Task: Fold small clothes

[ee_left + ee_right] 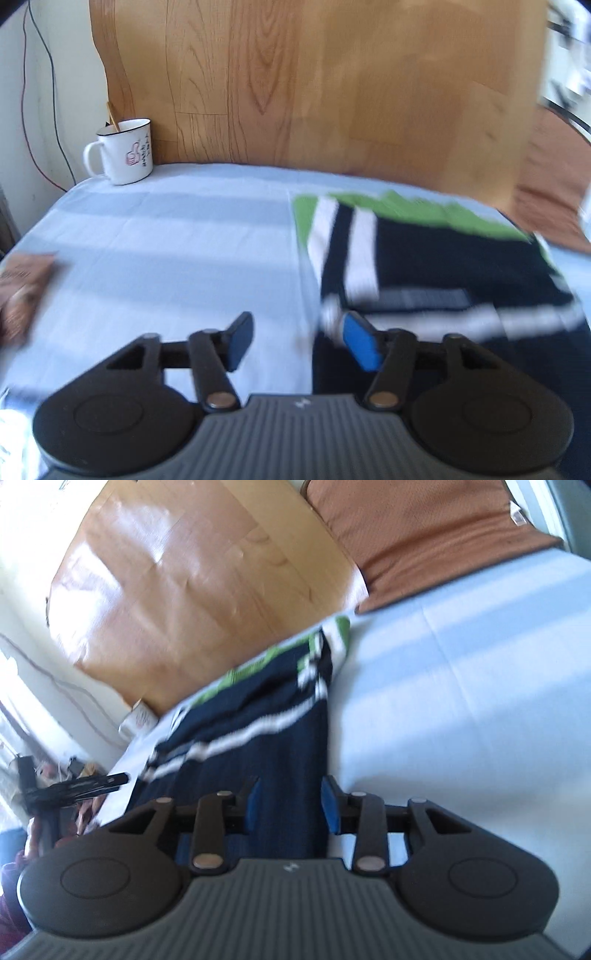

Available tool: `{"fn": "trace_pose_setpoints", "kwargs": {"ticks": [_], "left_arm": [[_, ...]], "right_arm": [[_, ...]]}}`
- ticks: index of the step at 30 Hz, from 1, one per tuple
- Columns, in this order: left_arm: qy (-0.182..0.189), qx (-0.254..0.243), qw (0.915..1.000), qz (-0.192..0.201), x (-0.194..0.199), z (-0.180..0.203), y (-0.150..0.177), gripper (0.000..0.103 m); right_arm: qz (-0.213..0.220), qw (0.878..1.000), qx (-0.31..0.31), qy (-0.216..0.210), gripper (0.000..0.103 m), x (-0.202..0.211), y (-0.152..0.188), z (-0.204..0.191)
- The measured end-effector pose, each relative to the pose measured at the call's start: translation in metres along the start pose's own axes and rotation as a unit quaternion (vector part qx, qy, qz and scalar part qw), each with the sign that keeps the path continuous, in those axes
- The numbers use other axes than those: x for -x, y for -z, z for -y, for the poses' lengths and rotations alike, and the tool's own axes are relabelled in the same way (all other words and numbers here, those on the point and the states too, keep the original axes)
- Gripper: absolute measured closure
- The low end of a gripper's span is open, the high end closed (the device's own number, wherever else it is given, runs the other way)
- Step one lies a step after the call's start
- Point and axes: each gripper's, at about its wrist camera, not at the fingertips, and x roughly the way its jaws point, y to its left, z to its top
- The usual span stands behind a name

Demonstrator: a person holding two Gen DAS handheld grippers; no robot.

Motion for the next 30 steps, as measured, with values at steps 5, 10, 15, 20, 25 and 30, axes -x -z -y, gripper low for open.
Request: {"fn": "trace_pose_setpoints", "kwargs": {"ticks": [5,10,15,20,25,30], "left_arm": [[0.045,-0.046,0.9979,-0.008,0.066,0.007,0.067,0.022],[0.03,-0.043,0.998,-0.036,0.1,0.011,0.114,0.022],[0.014,-0.009,0.9981,-0.059,0.124,0.0,0.14,0.022],[0.032,0.001,0.9972,-0.067,0.144,0.001,0.153,0.045],[0.043,-0.015,0.9964,-0.072,0.148,0.009,0.156,0.088],[0.084,0.059,0.9929,-0.059,0.151,-0.008,0.144,0.094]], "right_arm": [[-0.003,1.0,-0.011,-0.017,0.06,0.02,0.029,-0.002],[-0.012,0.999,-0.018,-0.047,0.06,0.043,0.054,-0.001],[-0.035,0.998,-0.015,-0.053,0.06,0.078,0.078,0.001],[-0.042,0.997,-0.026,-0.054,0.06,0.1,0.097,0.0],[-0.039,0.996,-0.028,-0.08,0.061,0.09,0.108,-0.007],[-0.046,0.995,-0.016,-0.088,0.092,0.082,0.099,-0.01]]}}
